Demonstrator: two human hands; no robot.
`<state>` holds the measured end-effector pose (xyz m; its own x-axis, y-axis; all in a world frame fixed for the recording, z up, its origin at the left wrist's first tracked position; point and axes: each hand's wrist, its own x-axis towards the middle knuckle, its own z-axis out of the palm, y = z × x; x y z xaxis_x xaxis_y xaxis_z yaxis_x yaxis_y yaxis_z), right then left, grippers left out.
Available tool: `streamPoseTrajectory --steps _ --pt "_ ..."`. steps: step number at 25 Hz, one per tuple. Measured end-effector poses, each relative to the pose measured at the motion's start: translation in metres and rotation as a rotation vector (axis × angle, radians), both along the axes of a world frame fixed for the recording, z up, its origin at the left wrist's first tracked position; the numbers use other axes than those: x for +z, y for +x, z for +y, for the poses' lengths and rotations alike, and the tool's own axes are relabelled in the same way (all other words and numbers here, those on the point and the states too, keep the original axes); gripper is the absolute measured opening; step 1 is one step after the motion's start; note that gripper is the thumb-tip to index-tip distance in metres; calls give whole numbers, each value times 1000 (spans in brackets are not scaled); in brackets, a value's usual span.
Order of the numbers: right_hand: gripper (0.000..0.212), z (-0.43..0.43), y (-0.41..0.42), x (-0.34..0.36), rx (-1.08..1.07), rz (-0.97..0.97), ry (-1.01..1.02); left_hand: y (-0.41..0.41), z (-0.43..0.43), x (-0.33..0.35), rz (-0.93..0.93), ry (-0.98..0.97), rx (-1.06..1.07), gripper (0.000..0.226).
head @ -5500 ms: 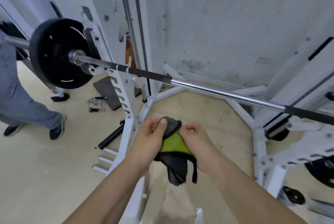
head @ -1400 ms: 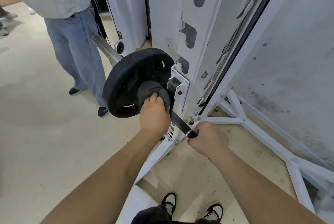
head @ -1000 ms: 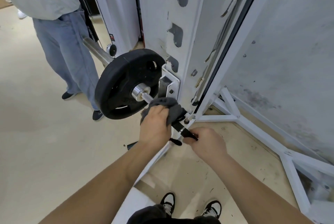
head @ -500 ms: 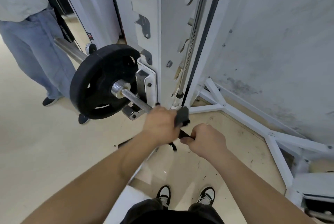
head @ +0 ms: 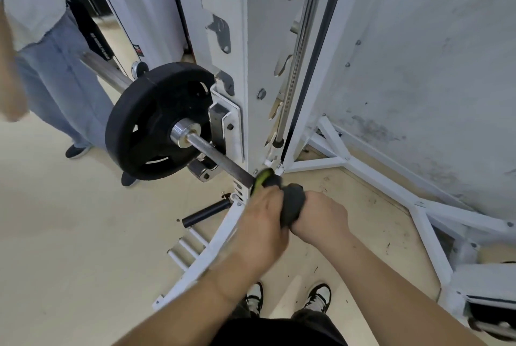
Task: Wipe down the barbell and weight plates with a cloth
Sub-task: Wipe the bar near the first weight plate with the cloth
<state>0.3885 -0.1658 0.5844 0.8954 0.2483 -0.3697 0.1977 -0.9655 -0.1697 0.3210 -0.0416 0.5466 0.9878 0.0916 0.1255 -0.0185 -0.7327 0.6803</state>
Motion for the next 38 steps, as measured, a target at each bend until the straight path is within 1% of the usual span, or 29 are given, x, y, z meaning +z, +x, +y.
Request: streamPoseTrajectory --steps 1,2,3,4,5,6,7,8,10,12,14,15,17,18,19,21,22,23,24,25,27,29,30,32,33,34,35,36,38 --pt "4 0 -1 1 6 -6 -12 -13 -5 -1 -4 -102 -12 38" --pt "5 0 -3 1 8 -18 -20 -23 -2 7 8 -189 51 33" --pt "12 0 -4 0 3 -25 -21 -30 7 11 30 -282 179 23" --pt "22 1 -4 0 -7 -28 -20 -34 18 15 73 -375 359 12" --pt "31 2 -3 0 -9 -24 -25 -38 32 14 121 -521 574 4" --pt "36 4 -1 0 -4 -24 -40 -38 44 13 149 -691 786 12" --pt "38 5 0 0 7 -22 -59 -36 52 12 155 -857 947 21" --pt "39 7 2 0 17 -15 -75 -30 55 13 141 -972 1021 27" --pt "40 11 4 2 17 9 -89 -6 47 16 150 -1146 986 32" --pt "40 11 5 4 -7 38 -78 19 24 21 193 -1279 856 41" --pt "37 10 4 3 -33 44 -51 23 1 15 249 -1290 786 45" --pt "34 10 3 2 -34 39 -46 15 -10 9 304 -1279 753 41" --pt "27 8 4 1 -22 13 -50 -8 -20 4 496 -1261 616 30" --pt "28 6 4 1 -19 9 -55 -12 -15 6 562 -1258 579 32" --pt "31 5 4 1 -25 13 -51 -6 -3 6 573 -1255 625 38" --pt "37 4 4 1 -44 29 -29 19 23 11 469 -1296 836 35" --pt "40 4 3 0 -51 37 -19 33 34 14 412 -1349 900 32" --pt "41 4 2 0 -57 41 -12 44 39 20 357 -1383 919 33" --pt "41 4 1 -1 -59 39 -9 49 35 25 336 -1377 896 34" --pt "40 4 1 -1 -58 34 -15 47 23 24 354 -1297 852 33" --pt "38 5 3 0 -53 33 -26 28 -9 19 425 -1128 732 27" --pt "35 4 5 1 -62 51 -14 15 -14 17 514 -1069 651 30" --pt "36 3 6 1 -66 62 -7 17 -5 14 525 -1074 673 31" --pt "42 1 5 0 -76 74 13 35 23 7 498 -1089 805 38" --pt "44 0 4 -1 -83 78 24 46 35 7 450 -1117 887 43" --pt "45 0 3 -2 -89 75 32 54 42 8 393 -1137 926 46" --pt "46 -1 2 -3 -97 66 39 58 39 11 350 -1150 939 48" --pt "45 0 1 -3 -104 56 50 55 26 15 367 -1144 929 48" --pt "38 -2 0 -2 -119 40 69 32 -6 12 469 -1097 830 42"
